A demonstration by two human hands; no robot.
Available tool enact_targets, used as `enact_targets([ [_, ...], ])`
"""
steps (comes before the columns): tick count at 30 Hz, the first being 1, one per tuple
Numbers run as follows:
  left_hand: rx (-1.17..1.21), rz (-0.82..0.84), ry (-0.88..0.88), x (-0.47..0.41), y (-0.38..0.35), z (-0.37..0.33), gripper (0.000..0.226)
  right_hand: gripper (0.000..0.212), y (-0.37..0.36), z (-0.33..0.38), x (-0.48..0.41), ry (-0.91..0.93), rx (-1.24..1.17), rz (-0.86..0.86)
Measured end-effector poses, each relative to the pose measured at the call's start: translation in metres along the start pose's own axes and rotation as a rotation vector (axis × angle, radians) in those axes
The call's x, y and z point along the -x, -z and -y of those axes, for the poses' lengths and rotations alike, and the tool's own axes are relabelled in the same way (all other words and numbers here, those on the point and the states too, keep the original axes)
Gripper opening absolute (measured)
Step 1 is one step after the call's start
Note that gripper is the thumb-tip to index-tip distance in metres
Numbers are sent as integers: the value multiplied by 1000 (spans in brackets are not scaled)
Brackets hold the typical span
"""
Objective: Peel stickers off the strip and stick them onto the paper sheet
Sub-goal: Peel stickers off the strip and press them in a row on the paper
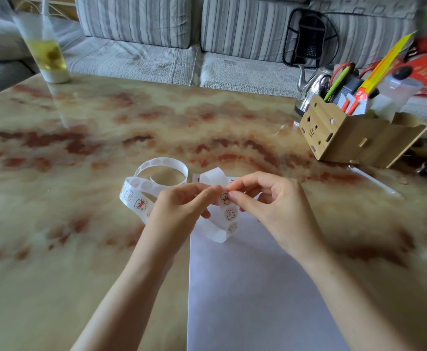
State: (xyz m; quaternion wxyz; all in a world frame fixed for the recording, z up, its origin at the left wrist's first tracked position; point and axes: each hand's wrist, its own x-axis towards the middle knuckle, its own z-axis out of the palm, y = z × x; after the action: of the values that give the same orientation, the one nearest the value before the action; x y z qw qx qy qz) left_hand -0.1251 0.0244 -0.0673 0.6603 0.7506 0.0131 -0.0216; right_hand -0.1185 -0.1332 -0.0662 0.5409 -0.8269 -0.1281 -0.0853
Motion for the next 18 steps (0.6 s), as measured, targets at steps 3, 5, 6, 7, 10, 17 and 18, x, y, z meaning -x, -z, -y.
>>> enact_targets([
  [3, -12, -5, -1, 0, 0, 1, 22, 16, -1, 0, 1, 17, 27, 0],
  [5, -18, -12, 0, -1, 0, 2, 22, 15, -1, 0, 1, 22, 49, -2],
  [6, -19, -14, 1, -1, 0, 2, 22, 14, -2, -1, 1, 24, 60, -1],
  [7, -22, -15, 1, -1, 0, 2, 22, 13, -1, -1, 1, 27, 75, 3],
  [10, -38, -14, -2, -1, -1, 3, 22, 8, 1, -1, 2, 18, 140, 27],
  [17, -72, -27, 1, -3, -4, 7, 22, 16, 3, -3, 0, 77, 184, 89],
  [18, -82, -34, -2, -4, -3, 8, 22, 17, 5, -2, 0, 62, 144, 91],
])
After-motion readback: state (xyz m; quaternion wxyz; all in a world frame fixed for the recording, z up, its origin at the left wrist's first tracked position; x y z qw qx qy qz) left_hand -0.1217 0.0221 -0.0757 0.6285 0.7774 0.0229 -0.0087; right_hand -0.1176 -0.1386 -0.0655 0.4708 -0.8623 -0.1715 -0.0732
